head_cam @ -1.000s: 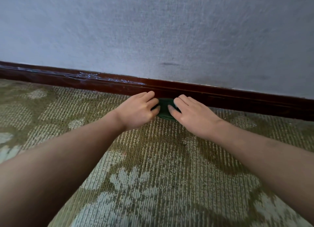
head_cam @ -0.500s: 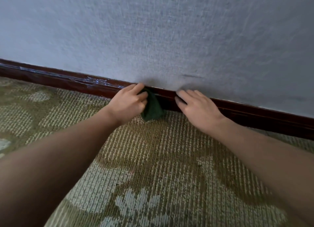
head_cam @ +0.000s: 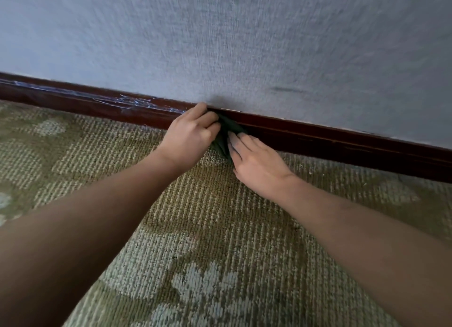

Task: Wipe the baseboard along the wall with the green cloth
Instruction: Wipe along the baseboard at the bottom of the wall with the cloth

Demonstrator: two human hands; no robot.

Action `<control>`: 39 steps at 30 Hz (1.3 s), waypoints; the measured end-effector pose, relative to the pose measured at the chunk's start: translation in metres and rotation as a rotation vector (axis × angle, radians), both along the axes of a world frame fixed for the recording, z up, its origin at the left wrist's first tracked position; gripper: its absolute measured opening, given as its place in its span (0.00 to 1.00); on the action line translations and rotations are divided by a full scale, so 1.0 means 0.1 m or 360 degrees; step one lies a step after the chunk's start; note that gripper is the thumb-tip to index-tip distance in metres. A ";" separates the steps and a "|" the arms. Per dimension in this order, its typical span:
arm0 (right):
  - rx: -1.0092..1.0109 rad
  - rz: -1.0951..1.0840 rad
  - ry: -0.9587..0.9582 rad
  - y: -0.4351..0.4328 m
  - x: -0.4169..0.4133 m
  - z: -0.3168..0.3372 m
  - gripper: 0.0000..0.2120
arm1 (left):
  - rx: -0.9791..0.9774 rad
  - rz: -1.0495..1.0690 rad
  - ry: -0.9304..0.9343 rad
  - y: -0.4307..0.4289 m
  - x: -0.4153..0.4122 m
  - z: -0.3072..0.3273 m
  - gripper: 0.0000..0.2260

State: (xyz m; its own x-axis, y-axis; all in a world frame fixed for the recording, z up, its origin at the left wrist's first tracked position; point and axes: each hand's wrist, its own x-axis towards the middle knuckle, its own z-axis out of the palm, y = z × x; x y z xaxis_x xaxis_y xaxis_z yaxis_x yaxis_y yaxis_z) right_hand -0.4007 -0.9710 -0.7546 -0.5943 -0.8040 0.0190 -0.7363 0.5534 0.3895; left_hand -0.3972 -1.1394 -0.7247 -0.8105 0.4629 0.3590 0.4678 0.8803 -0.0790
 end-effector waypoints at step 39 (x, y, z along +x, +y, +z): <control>-0.0530 0.0005 -0.0037 -0.08 -0.19 0.17 0.12 | -0.0251 -0.0299 -0.0010 -0.23 0.03 -0.10 0.12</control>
